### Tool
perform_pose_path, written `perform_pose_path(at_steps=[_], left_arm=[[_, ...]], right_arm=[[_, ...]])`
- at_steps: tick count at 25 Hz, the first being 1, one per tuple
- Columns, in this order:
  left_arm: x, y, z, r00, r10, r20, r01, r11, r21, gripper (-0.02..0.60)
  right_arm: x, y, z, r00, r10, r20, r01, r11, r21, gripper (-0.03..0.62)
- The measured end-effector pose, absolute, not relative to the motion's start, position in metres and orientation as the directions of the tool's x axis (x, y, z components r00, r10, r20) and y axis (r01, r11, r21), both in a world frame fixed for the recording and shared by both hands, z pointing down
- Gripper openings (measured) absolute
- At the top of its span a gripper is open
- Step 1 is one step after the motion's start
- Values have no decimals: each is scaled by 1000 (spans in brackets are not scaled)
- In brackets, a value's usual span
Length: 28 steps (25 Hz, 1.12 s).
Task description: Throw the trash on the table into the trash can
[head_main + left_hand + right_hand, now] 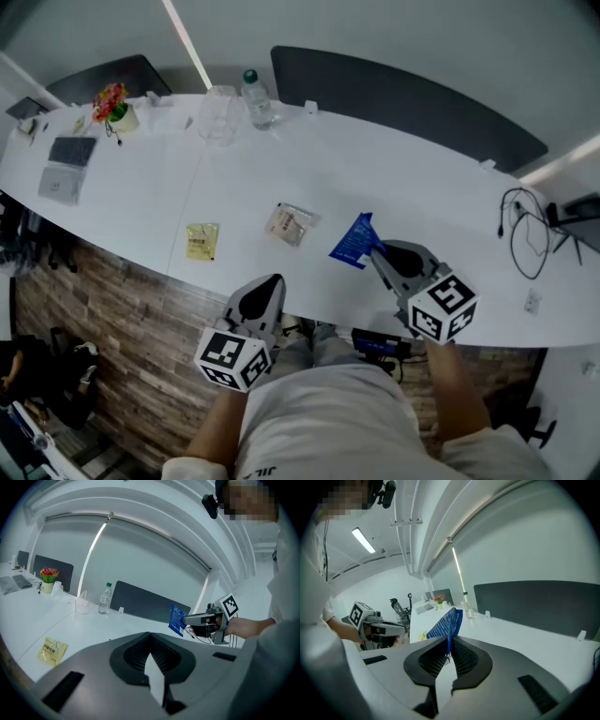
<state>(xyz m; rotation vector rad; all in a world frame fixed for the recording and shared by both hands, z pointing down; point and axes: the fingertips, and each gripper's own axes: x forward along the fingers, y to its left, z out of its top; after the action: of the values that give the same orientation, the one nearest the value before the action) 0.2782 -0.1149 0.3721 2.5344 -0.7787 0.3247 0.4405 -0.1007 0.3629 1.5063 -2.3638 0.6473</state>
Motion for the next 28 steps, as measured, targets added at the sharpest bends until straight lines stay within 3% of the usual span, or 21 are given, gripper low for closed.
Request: perform_pose_path(at_steps=[15, 28], left_arm=[[236, -103, 356, 750, -570, 336, -660, -675, 329, 0], [59, -62, 362, 367, -863, 348, -912, -259, 319, 0]], right_arm=[[392, -93, 365, -529, -751, 395, -849, 473, -237, 40], [221, -130, 390, -815, -418, 402, -547, 782, -297, 37]])
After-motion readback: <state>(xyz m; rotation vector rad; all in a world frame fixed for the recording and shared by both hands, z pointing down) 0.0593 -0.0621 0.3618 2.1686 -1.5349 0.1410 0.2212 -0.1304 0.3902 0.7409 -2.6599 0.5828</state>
